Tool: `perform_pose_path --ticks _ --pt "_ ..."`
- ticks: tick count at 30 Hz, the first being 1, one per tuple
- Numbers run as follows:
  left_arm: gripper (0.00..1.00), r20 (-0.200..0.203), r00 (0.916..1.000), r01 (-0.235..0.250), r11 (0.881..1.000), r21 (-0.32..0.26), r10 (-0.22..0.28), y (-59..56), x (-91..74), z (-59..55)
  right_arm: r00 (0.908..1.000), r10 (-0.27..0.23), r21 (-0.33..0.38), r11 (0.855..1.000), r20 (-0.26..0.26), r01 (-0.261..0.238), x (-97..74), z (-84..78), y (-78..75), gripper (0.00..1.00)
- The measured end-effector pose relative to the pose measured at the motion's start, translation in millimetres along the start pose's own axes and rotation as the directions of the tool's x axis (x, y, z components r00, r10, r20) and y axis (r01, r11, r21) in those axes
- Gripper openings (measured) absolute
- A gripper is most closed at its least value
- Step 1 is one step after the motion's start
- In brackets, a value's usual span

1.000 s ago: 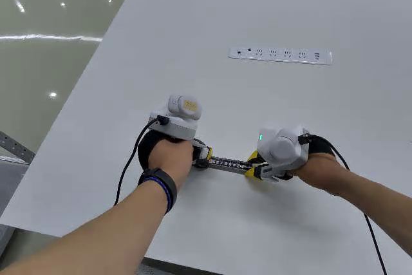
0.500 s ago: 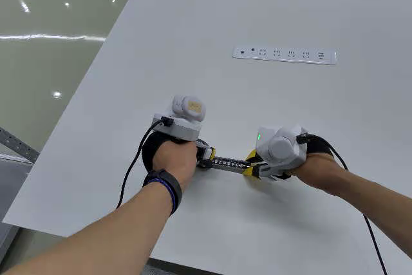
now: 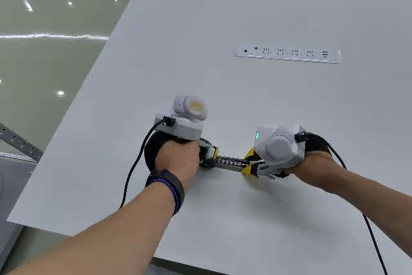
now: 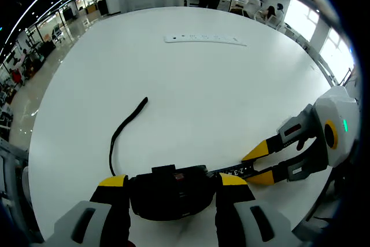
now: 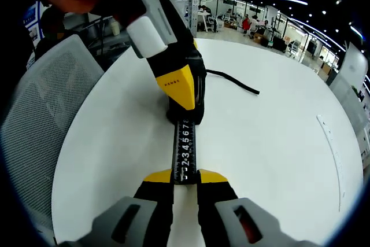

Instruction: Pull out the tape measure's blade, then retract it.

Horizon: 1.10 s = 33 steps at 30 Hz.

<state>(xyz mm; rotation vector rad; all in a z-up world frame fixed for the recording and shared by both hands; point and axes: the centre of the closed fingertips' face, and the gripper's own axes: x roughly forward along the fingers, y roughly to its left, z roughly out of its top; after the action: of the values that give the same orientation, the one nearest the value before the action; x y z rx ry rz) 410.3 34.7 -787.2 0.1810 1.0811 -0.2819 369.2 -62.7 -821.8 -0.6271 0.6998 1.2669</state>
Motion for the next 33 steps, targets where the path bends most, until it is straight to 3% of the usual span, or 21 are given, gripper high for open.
perform_pose_path --ticks 33 --pt "0.56 0.005 0.9996 -0.028 1.000 0.011 0.028 0.9 -0.6 0.1 0.9992 -0.007 -0.013 1.000 0.040 0.007 13.4 17.2 -1.3 0.13"
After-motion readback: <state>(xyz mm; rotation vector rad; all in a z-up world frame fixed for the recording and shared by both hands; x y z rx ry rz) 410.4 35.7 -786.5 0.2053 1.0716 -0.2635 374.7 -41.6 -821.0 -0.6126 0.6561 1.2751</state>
